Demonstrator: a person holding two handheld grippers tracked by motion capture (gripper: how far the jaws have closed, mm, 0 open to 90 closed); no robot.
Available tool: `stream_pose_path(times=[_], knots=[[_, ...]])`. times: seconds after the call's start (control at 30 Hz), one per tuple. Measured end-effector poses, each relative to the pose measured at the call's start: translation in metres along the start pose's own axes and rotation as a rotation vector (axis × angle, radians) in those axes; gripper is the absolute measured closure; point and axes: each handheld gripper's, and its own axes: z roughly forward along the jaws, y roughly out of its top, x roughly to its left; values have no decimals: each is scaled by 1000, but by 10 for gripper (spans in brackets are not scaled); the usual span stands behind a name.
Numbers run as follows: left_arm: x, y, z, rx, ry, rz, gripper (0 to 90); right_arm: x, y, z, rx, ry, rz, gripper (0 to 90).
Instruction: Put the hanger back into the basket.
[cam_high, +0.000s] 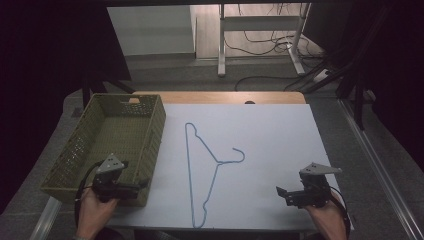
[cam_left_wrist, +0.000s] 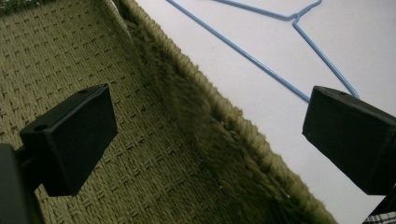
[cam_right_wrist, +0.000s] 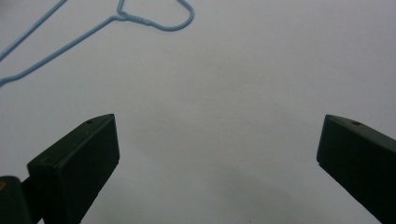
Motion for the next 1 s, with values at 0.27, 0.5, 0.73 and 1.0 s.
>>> stream_pose_path(times=[0.27,0.5,0.73,1.0], knots=[[-1,1,0,7,-3,-8,30,-1,-1,1,-4,5,7,0],[-1,2,0,5,-16,-20,31,0,-1,2,1,-1,-3,0],[-2,3,-1,0,-20,-33,32,1,0,2,10,-8,-10,0],[-7,10,-7,-22,-15,-22,36,5,8,-2,-12,8,-13,0]])
